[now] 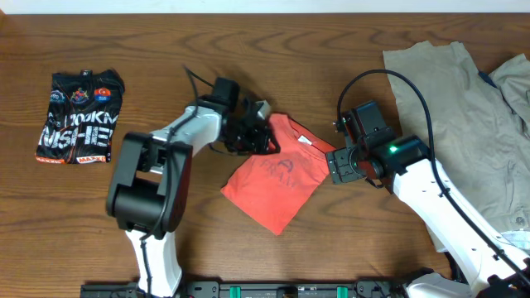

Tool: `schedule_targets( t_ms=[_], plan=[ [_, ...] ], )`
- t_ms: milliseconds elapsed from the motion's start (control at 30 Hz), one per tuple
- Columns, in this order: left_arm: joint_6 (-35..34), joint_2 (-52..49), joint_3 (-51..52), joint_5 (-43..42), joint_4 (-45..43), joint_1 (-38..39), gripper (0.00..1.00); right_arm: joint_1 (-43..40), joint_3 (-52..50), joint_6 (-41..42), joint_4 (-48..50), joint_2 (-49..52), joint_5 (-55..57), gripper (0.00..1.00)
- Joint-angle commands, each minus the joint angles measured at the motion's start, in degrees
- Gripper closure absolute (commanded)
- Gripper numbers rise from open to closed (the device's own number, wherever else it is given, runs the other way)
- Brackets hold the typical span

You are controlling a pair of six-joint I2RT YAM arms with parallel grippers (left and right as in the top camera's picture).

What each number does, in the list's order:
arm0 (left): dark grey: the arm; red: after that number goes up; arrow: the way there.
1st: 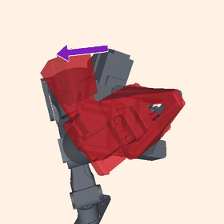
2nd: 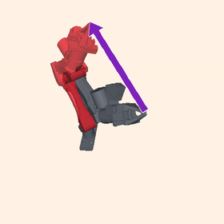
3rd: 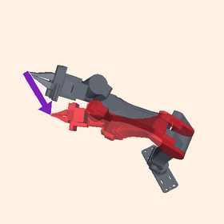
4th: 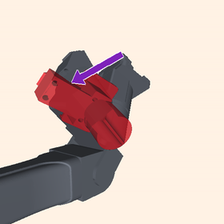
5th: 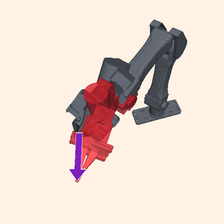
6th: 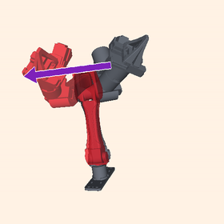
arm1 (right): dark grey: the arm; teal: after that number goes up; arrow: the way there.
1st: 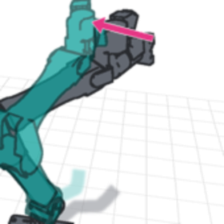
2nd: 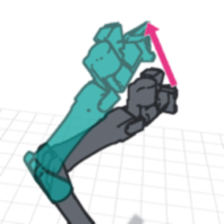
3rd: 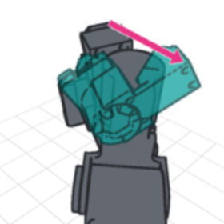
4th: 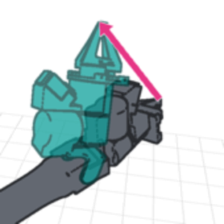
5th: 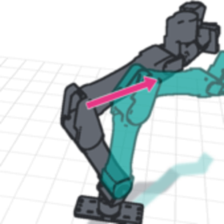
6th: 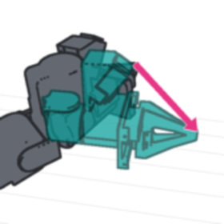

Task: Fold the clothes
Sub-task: 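Grasp the folded orange shirt with the left gripper and lift it, then place the orange shirt onto the black shirt and open the left gripper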

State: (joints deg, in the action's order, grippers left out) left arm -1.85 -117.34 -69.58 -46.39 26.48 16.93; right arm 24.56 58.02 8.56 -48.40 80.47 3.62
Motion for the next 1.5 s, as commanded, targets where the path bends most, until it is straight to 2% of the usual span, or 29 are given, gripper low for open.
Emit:
schedule_targets(
  t_ms=[0, 33, 67, 100, 367, 600, 733, 1100, 1267, 1467],
  plan=[
    [0.35, -1.60, 0.87, 0.85, -0.15, 0.35, 0.73, -0.17, 0.48, 0.83, -0.02, -0.55, -0.02, 0.17],
    [0.35, -1.60, 0.85, 1.27, -0.28, 0.17, 0.79, -0.17, 0.48, 0.83, -0.04, -0.55, -0.02, 0.17],
    [0.33, -1.60, 0.61, 2.60, -0.22, -0.04, 0.90, -0.17, 0.48, 0.83, -0.07, -0.55, -0.02, 0.17],
    [0.31, -1.49, 0.24, 4.17, 0.13, -0.37, 0.94, -0.17, 0.48, 0.83, -0.09, -0.55, -0.02, 0.17],
    [-0.87, 5.09, -2.08, 21.00, 2.99, -6.25, 0.94, -0.17, 0.48, 0.83, -0.26, -0.55, 0.90, 0.17],
    [-1.86, 16.68, -2.19, 37.13, 2.29, -16.59, 0.94, -0.17, 0.48, 0.83, -0.33, -0.55, 0.87, 0.18],
    [-1.79, 21.27, -2.19, 43.89, -0.90, -22.95, 0.94, -0.17, 0.48, 0.83, -0.31, -0.55, 0.87, 0.18],
    [-0.59, 22.82, -2.19, 45.16, -13.70, -37.00, 0.94, -0.17, 0.48, 0.83, -0.52, -0.55, 0.87, 0.18],
    [2.29, 22.14, -2.19, 45.18, -17.42, -40.00, 0.94, -0.17, 0.48, 0.83, -0.55, -0.55, 0.87, 0.18],
    [2.29, 19.23, -2.19, 45.16, -20.68, -42.16, 0.94, -0.17, 0.48, 0.83, -0.70, -0.55, 0.87, 0.18]
  ],
)
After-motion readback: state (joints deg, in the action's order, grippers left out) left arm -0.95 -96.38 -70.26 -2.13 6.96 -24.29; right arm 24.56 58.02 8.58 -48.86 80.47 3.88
